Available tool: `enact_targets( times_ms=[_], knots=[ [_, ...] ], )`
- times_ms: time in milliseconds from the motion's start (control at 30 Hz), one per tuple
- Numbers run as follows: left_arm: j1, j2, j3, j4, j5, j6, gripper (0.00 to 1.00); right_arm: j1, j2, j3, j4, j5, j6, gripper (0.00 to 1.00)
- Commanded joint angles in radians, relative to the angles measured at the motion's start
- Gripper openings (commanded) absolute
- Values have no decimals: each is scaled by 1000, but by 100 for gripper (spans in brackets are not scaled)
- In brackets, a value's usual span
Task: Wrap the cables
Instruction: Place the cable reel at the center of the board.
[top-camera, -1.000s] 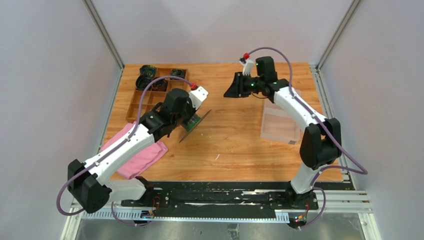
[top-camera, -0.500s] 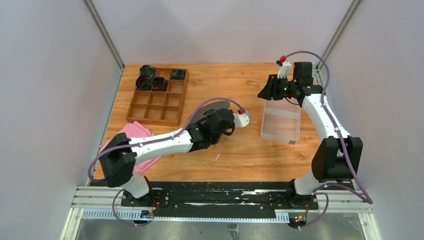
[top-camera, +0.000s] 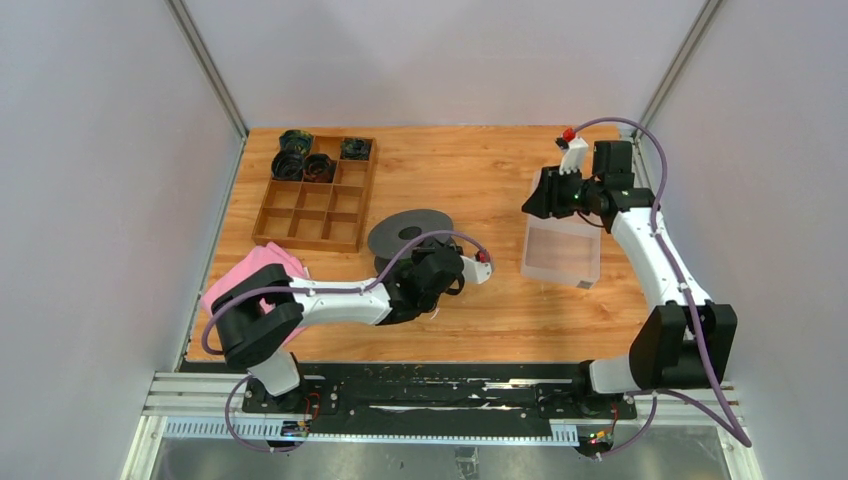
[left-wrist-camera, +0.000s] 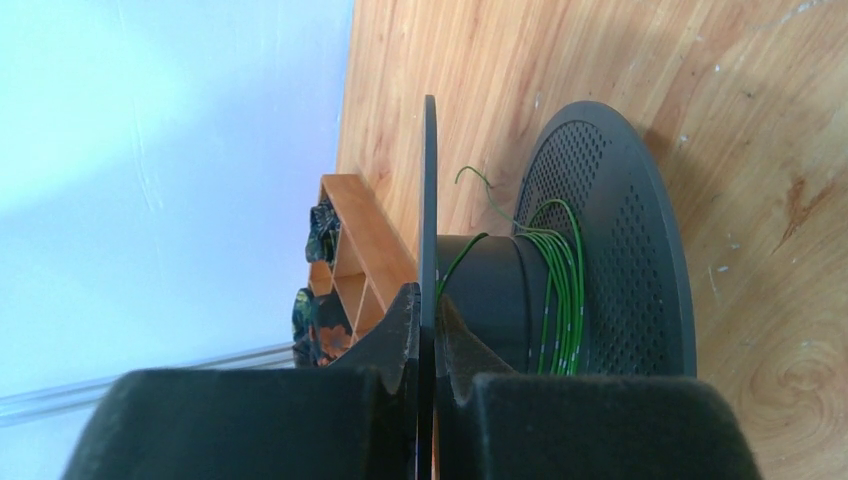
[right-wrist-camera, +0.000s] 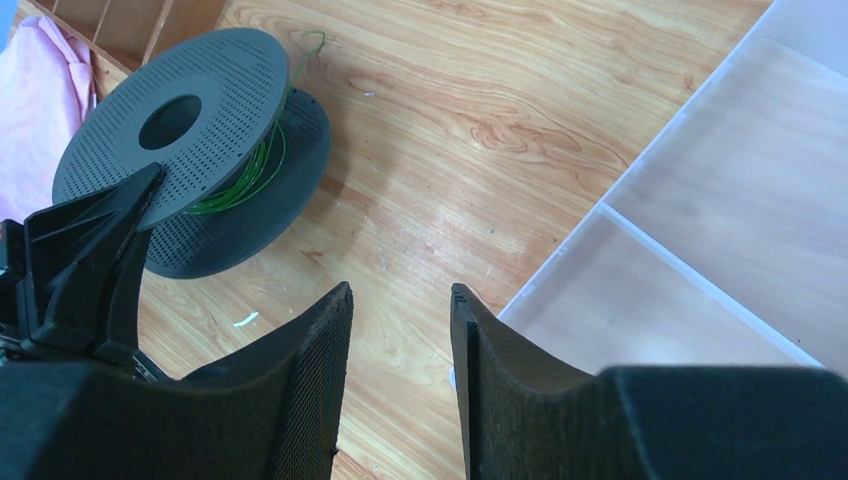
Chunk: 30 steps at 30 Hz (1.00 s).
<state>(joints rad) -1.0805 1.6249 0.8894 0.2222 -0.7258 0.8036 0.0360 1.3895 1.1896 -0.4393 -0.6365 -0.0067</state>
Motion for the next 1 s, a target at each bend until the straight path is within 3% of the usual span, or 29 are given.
enact_targets(
  times_ms=[0, 300, 800, 967],
  knots=[
    [-8, 12, -78, 202, -20, 96, 0, -1, 18, -19, -3, -15, -23, 41],
    [-9, 87, -71, 214, 1, 62, 2, 15, 63, -20, 25, -26, -22, 42],
    [-40, 115, -124, 206, 24, 32, 38, 16, 100, -29, 28, -28, -30, 42],
    [-47, 87, -145, 198, 38, 38, 58, 16, 98, -30, 25, -25, -41, 42]
  ],
)
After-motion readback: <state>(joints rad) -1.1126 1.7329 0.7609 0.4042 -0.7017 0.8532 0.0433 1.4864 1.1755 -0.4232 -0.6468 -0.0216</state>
